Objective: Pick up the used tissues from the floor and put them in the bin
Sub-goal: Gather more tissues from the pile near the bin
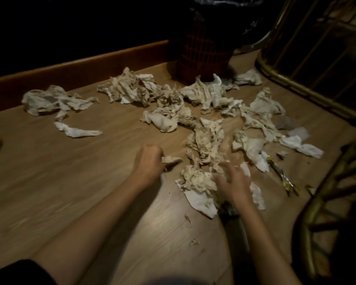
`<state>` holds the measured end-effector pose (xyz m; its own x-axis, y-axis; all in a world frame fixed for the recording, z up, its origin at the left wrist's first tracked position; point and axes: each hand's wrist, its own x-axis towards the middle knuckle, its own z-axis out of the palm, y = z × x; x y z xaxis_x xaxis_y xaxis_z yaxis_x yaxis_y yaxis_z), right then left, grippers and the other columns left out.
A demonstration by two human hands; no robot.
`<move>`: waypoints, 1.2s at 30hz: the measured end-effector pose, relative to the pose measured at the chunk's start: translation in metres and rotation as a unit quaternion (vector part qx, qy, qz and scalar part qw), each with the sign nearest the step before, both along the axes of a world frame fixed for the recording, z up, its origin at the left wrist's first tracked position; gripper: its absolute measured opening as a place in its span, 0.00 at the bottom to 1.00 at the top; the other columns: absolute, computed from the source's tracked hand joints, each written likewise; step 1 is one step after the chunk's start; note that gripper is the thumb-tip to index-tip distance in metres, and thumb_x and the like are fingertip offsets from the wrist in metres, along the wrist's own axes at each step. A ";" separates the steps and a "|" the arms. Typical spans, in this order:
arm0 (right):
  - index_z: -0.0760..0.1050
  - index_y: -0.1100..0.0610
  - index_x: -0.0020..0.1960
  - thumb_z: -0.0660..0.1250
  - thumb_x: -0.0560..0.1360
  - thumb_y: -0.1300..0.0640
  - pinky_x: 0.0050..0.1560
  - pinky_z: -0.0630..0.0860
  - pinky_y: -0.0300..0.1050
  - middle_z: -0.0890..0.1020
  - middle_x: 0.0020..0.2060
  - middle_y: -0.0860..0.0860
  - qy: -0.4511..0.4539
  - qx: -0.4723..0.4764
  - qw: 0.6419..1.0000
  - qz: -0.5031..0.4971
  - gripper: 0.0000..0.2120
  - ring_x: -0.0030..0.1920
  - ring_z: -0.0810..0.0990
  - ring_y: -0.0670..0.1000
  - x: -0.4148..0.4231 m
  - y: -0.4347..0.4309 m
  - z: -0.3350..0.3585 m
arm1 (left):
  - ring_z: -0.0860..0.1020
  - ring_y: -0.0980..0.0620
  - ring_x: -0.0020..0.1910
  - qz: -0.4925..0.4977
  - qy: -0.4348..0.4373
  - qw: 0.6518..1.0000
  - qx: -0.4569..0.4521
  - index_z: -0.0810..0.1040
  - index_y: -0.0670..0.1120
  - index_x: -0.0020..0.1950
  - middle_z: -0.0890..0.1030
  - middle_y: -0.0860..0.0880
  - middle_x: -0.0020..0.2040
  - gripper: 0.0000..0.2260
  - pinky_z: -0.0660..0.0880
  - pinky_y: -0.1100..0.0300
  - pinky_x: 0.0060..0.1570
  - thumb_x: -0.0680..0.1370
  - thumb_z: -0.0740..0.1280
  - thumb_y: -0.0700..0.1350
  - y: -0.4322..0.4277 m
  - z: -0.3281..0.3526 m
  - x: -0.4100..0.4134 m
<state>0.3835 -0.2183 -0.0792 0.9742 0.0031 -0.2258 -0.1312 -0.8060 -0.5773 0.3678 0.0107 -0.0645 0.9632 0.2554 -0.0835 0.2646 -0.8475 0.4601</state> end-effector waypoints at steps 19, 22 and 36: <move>0.81 0.59 0.53 0.65 0.71 0.71 0.34 0.67 0.26 0.82 0.54 0.59 -0.152 -0.040 0.986 0.049 0.15 0.42 0.78 0.51 0.068 0.009 0.028 | 0.75 0.52 0.51 -0.267 -0.099 0.957 -0.064 0.81 0.50 0.47 0.80 0.52 0.52 0.06 0.77 0.57 0.44 0.75 0.65 0.43 -0.074 -0.019 -0.124; 0.77 0.54 0.59 0.68 0.72 0.67 0.55 0.72 0.45 0.75 0.62 0.59 -0.136 -0.067 0.984 0.097 0.18 0.61 0.73 0.60 0.094 0.023 0.023 | 0.77 0.48 0.50 -0.367 -0.105 0.923 -0.045 0.81 0.47 0.45 0.82 0.50 0.53 0.06 0.77 0.56 0.41 0.74 0.65 0.42 -0.090 -0.032 -0.136; 0.80 0.57 0.53 0.72 0.70 0.66 0.48 0.73 0.42 0.79 0.60 0.60 -0.047 0.015 0.987 0.153 0.12 0.56 0.78 0.57 0.116 0.030 0.005 | 0.75 0.48 0.48 -0.203 -0.122 0.968 -0.087 0.81 0.45 0.49 0.80 0.46 0.46 0.07 0.72 0.58 0.46 0.74 0.65 0.38 -0.082 -0.044 -0.060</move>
<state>0.4993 -0.1881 -0.0746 0.9432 0.3058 -0.1298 0.1710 -0.7819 -0.5995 0.3074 -0.0712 -0.1081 0.9776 -0.1465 0.1511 -0.2089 -0.7633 0.6114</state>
